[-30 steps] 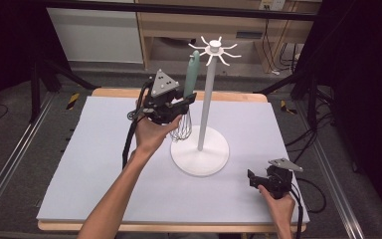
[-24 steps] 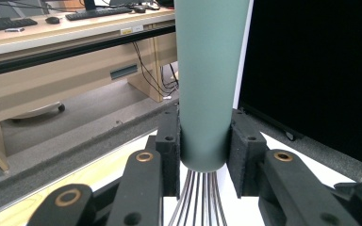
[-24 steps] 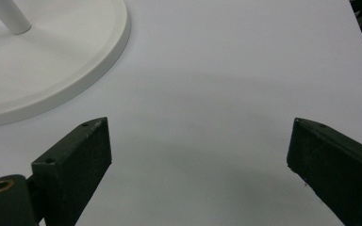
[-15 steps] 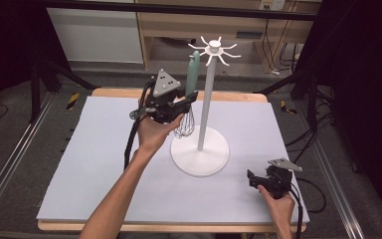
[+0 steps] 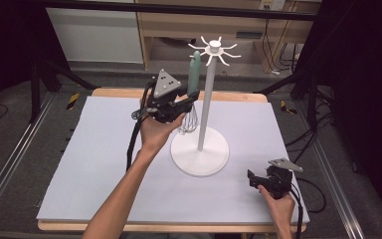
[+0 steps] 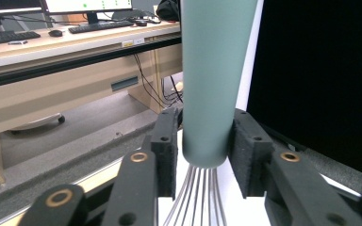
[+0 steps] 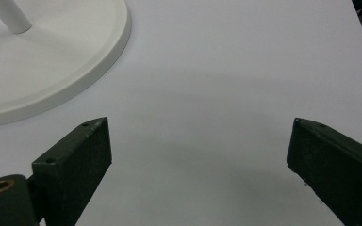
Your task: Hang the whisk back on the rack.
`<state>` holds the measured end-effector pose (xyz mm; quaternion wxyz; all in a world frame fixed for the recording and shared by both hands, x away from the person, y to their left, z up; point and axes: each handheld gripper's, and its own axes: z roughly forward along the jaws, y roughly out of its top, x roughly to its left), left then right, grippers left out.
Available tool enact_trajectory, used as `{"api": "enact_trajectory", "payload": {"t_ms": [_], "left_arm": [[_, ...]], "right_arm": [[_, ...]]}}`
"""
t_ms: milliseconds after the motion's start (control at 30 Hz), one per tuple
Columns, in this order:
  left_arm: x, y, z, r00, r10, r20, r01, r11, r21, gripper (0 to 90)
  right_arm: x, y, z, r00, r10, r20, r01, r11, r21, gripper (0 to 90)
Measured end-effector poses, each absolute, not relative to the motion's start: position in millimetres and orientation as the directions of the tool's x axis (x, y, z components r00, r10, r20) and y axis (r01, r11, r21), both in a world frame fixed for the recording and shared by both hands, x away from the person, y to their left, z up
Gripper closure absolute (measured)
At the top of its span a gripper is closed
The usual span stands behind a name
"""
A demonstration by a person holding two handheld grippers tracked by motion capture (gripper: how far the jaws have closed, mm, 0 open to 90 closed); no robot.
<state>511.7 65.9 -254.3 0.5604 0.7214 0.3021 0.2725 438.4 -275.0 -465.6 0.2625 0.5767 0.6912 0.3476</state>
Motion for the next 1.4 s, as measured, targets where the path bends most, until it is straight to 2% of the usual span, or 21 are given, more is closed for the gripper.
{"api": "enact_trajectory", "payload": {"t_ms": [467, 833, 1400], "left_arm": [[492.8, 86.2, -263.8, 0.680, 0.732, 0.042, 0.156, -0.201, 0.967, 44.2], [471.9, 110.5, -292.8, 0.657, 0.751, 0.062, 0.174, -0.232, 0.957, 37.4], [459.4, 159.2, -359.1, 0.608, 0.794, 0.008, 0.303, -0.241, 0.922, 33.2]], "right_arm": [[438.8, -274.2, -466.8, -0.193, 0.980, 0.040, 0.620, 0.090, 0.780, 7.6], [439.5, -272.1, -468.4, -0.195, 0.980, 0.047, 0.628, 0.088, 0.773, 7.6], [440.3, -268.1, -470.9, -0.191, 0.981, 0.043, 0.636, 0.091, 0.766, 6.9]]}}
